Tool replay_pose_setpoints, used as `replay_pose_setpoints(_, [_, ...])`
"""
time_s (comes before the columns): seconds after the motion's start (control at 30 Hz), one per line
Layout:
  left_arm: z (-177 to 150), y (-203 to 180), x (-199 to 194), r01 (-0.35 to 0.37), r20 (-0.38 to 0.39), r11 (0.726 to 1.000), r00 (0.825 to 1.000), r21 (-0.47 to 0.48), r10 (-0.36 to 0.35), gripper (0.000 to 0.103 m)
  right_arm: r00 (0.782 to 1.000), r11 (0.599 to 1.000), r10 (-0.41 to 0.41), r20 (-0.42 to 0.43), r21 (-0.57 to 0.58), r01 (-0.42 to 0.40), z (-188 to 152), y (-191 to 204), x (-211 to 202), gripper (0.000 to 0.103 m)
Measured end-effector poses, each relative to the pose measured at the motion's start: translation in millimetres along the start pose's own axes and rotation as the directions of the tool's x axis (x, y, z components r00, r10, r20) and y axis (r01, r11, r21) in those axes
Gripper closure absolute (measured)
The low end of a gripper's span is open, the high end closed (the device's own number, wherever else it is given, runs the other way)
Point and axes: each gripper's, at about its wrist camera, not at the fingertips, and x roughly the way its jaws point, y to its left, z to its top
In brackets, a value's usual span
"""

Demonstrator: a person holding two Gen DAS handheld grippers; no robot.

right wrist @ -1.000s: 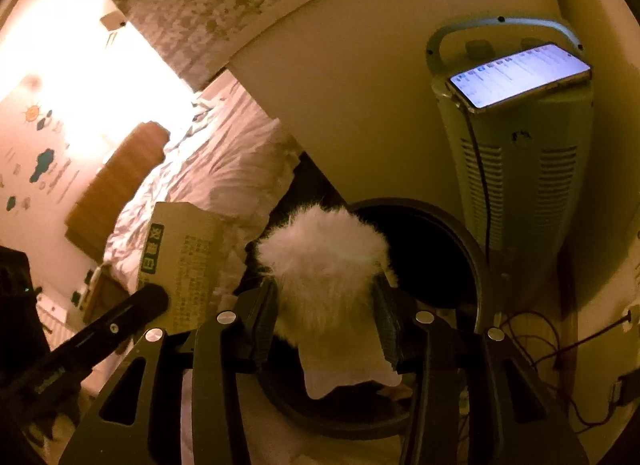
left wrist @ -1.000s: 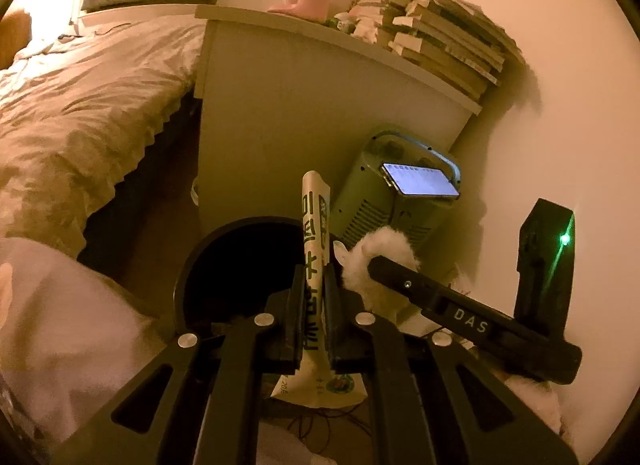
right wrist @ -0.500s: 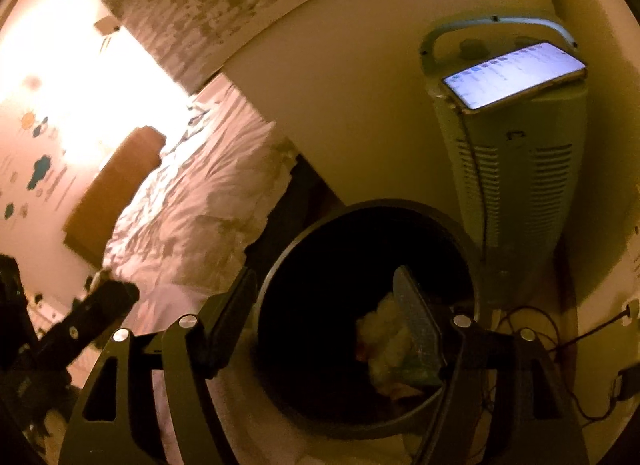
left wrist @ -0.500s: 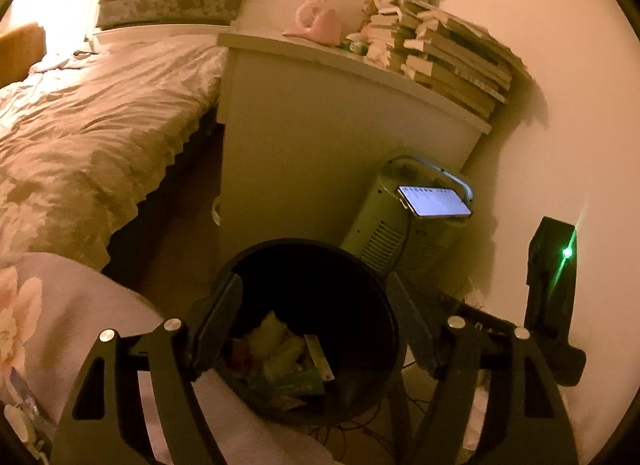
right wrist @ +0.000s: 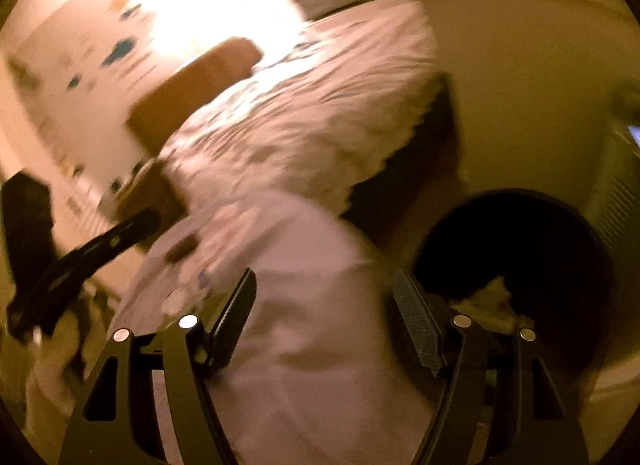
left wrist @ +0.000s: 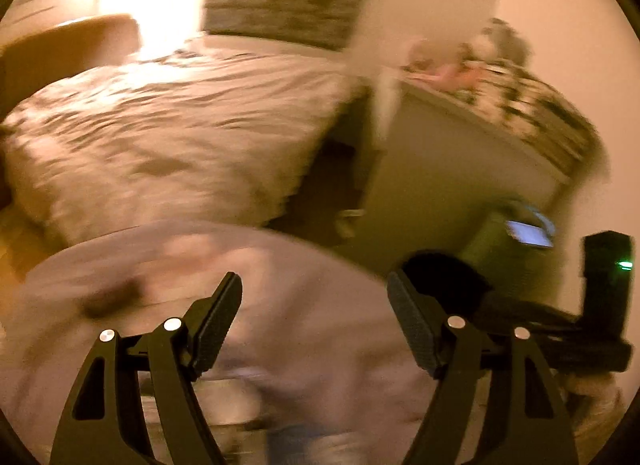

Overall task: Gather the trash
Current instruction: 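Grasp the brown bottle with the left tool while the right tool grasps the dark green pouch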

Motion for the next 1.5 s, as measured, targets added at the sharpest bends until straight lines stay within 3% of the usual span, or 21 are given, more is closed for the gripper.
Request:
replay_pose_setpoints(0.2, [-6.6, 81.4, 5.0, -0.178, -0.059, 0.979, 0.981, 0.096, 0.184, 0.033, 0.991, 0.968, 0.031, -0.131, -0.243, -0.062, 3.2, 83.0, 53.5, 0.047])
replay_pose_setpoints(0.43, [-14.5, 131.3, 36.3, -0.195, -0.154, 0.949, 0.959, 0.249, 0.237, 0.037, 0.956, 0.896, -0.069, -0.287, -0.439, -0.067, -11.0, 126.2, 117.6, 0.059])
replay_pose_setpoints(0.6, [-14.8, 147.0, 53.0, -0.156, -0.186, 0.946, 0.959, 0.283, 0.214, 0.038, 0.940, 0.879, -0.094, -0.328, -0.471, -0.077, -15.7, 136.8, 144.5, 0.061])
replay_pose_setpoints(0.7, [-13.7, 148.5, 65.2, -0.131, -0.210, 0.946, 0.957, 0.297, 0.199, 0.047, 0.936, 0.875, -0.101, -0.337, -0.478, -0.078, -18.1, 139.3, 154.4, 0.061])
replay_pose_setpoints(0.77, [-13.7, 151.2, 72.9, -0.115, -0.232, 0.952, 0.955, 0.285, 0.185, 0.055, 0.935, 0.875, -0.109, -0.339, -0.478, -0.071, -19.1, 141.3, 160.7, 0.061])
replay_pose_setpoints(1.0, [-15.9, 165.0, 80.6, -0.074, -0.242, 0.989, 0.965, 0.128, 0.104, 0.072, 0.938, 0.914, -0.078, -0.337, -0.400, -0.068, -16.0, 135.5, 165.2, 0.084])
replay_pose_setpoints(1.2, [-24.1, 166.5, 67.1, -0.088, -0.212, 0.995, 0.973, 0.040, 0.095, 0.077, 0.958, 0.950, -0.005, -0.288, -0.300, -0.085, -10.8, 124.1, 140.4, 0.086])
replay_pose_setpoints(1.5, [-29.1, 141.2, 1.7, -0.040, -0.075, 0.995, 0.997, -0.086, 0.033, 0.078, 0.983, 0.971, 0.087, -0.159, -0.206, -0.119, -5.4, 117.2, 80.3, 0.086])
